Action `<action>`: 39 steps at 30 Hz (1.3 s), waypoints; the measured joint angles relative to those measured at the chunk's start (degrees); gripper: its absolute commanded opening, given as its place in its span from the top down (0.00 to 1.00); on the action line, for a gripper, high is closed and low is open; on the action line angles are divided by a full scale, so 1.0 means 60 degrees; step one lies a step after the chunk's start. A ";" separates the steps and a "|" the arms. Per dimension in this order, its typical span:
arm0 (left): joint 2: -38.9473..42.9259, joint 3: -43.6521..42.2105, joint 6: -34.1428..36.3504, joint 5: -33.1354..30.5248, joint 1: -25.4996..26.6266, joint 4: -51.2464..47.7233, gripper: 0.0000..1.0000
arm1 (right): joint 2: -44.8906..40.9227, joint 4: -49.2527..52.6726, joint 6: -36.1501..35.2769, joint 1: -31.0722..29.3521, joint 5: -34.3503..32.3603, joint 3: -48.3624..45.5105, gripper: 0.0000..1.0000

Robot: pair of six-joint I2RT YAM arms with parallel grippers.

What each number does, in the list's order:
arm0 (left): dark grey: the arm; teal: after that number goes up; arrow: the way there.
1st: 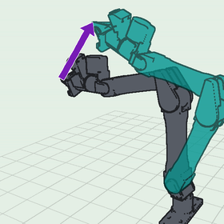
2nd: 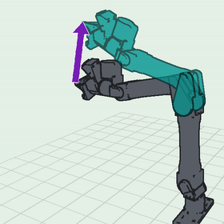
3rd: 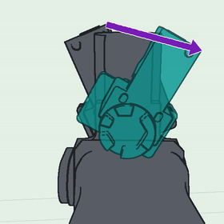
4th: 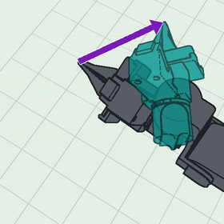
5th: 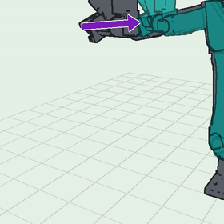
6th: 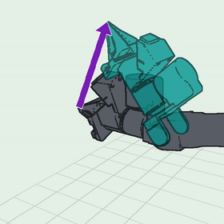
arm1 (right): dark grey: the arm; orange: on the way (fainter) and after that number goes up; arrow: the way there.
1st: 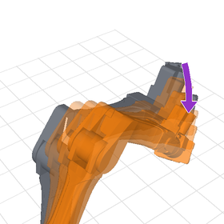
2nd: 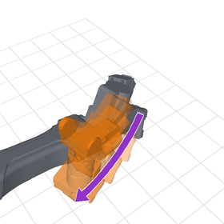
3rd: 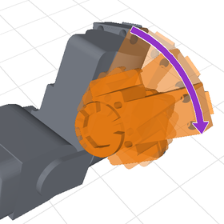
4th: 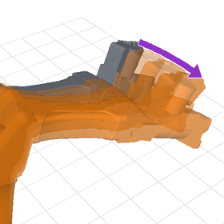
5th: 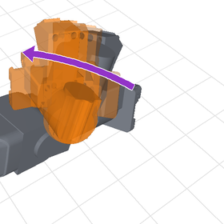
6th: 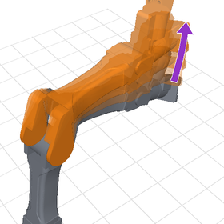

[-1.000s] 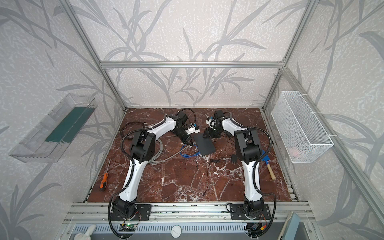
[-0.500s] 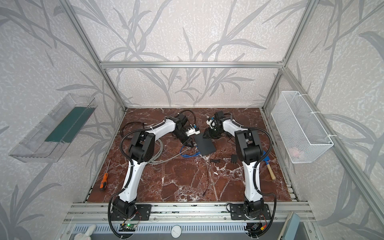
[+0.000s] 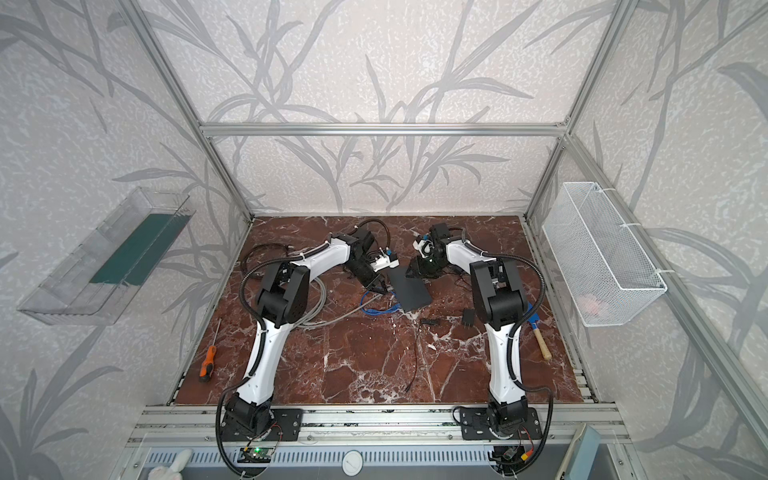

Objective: Insert the plug into the switch port

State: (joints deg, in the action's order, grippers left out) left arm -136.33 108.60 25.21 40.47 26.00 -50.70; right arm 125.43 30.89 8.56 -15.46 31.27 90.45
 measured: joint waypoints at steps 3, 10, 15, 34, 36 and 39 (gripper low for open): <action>0.0004 -0.0004 -0.0091 -0.0004 0.0000 0.0018 0.98 | -0.0004 -0.0011 -0.0004 0.0011 0.0025 -0.0018 0.45; 0.0102 -0.0138 -0.0244 -0.0124 -0.0022 0.0251 0.99 | -0.0007 -0.0025 0.0000 0.0011 0.0022 -0.0025 0.45; 0.0164 -0.0182 -0.0288 -0.0211 -0.0033 0.0350 0.98 | -0.0007 -0.0029 0.0007 0.0011 0.0022 -0.0025 0.45; 0.0499 -0.0568 -0.0565 -0.0255 0.0102 0.0674 0.99 | -0.0044 -0.0168 0.0189 0.0029 0.0047 -0.0131 0.46; 0.0579 -0.0586 -0.0652 -0.0302 0.0124 0.0889 0.99 | -0.0066 -0.0182 0.0222 0.0033 0.0062 -0.0160 0.46; 0.0634 -0.0729 -0.0736 -0.0288 0.0124 0.1049 0.99 | -0.0080 -0.0200 0.0248 0.0036 0.0062 -0.0197 0.47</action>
State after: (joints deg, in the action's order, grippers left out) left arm -132.53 104.22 20.80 38.74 26.74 -44.40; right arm 124.95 29.69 10.04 -15.25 31.64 89.27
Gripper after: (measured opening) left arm 0.067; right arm 0.537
